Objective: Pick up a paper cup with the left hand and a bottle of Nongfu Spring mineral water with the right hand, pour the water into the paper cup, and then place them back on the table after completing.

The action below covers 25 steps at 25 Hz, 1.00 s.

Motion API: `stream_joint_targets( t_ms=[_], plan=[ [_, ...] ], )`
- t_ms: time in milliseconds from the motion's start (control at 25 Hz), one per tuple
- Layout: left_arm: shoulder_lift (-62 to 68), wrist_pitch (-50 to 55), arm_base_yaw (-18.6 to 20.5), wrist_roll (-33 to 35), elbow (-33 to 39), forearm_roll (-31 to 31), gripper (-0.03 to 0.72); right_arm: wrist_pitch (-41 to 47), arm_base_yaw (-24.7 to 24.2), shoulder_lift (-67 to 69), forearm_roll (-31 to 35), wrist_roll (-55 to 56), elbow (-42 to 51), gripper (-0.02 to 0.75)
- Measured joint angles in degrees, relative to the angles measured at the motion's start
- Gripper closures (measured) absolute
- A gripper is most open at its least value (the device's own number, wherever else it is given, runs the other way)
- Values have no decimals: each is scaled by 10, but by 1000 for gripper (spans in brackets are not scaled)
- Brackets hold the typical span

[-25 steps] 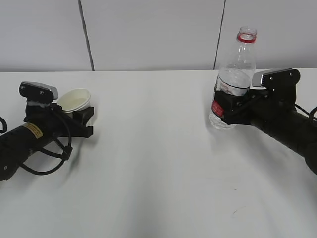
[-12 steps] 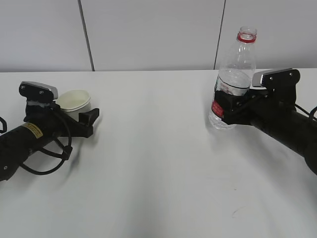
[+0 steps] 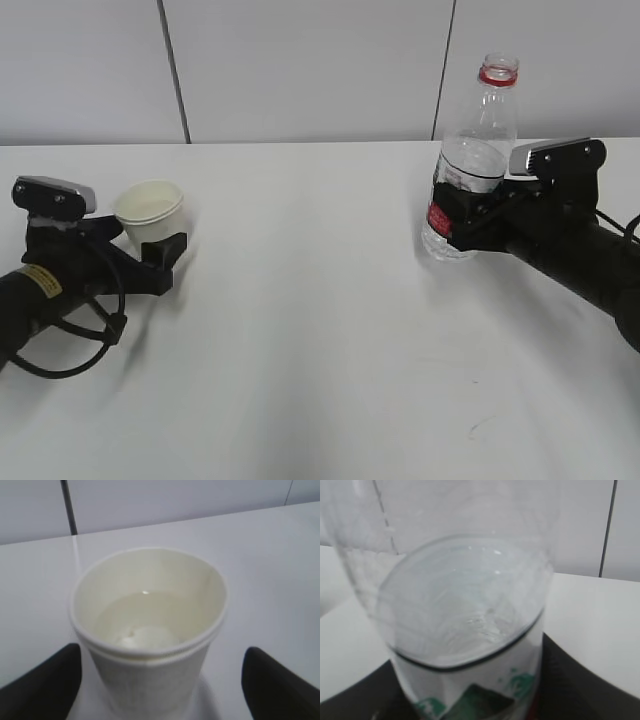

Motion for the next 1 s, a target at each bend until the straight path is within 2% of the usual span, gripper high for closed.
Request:
stream_joint_targets(
  t_ms=[320, 1000],
  plan=[
    [-51, -4, 0, 0, 85, -5, 99, 25, 0, 0, 0, 0, 0, 316],
    [-62, -6, 0, 0, 95, -6, 101, -8, 0, 56, 19, 0, -4, 316]
  ],
)
